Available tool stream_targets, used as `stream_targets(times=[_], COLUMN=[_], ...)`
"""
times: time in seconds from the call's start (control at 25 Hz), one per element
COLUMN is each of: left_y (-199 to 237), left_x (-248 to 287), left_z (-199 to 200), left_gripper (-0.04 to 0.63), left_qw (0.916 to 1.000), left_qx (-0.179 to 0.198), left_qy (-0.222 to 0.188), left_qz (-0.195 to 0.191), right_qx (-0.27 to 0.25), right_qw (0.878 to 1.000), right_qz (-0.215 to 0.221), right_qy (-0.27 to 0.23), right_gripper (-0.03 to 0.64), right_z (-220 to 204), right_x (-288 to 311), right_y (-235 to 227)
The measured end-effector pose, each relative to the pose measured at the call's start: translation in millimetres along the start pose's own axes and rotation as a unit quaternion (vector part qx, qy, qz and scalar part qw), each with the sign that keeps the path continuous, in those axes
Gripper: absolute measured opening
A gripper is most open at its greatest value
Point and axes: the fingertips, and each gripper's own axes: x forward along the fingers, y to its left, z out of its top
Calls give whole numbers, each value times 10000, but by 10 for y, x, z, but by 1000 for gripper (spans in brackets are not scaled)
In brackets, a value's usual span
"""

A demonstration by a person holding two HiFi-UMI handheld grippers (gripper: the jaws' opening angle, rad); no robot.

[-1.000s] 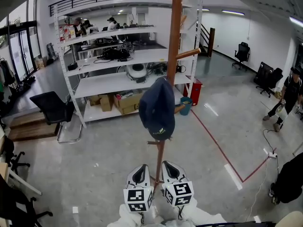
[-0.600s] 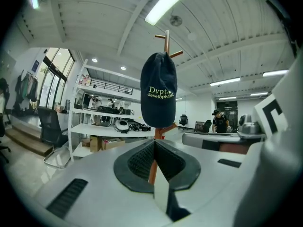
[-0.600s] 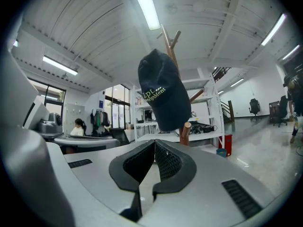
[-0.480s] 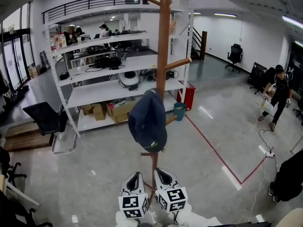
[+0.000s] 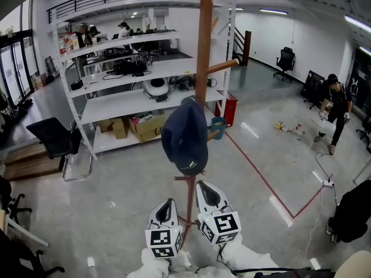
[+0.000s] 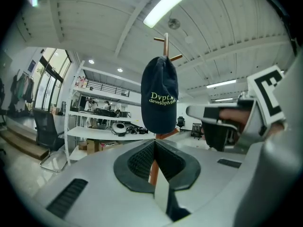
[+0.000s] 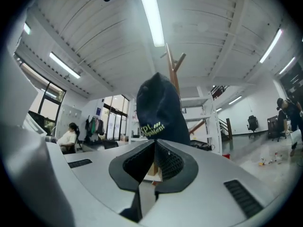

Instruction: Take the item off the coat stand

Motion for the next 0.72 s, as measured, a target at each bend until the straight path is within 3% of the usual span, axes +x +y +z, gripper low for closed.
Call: stream_targets(times=[0.32, 0.44, 0.56, 0.72], left_y=[179, 196, 221, 283], left_x=[-139, -147, -162, -189], left_z=[66, 94, 112, 105], left_gripper=[0, 0, 0, 0], left_qw=[9996, 9994, 9993, 9990], left_qx=[-93, -67, -45, -19], left_qy=[-75, -115, -132, -113], left_qz=[260, 312, 355, 440], right_qx=[-276, -271, -344, -464], right_qw=[9978, 9967, 9954, 9943], right_qz=[275, 446, 538, 630], right_qy=[-543, -619, -713, -725], right_gripper=[18, 86, 99, 165], right_z=[622, 741, 877, 1028], right_x=[128, 166, 240, 408], right_y=[245, 316, 361, 416])
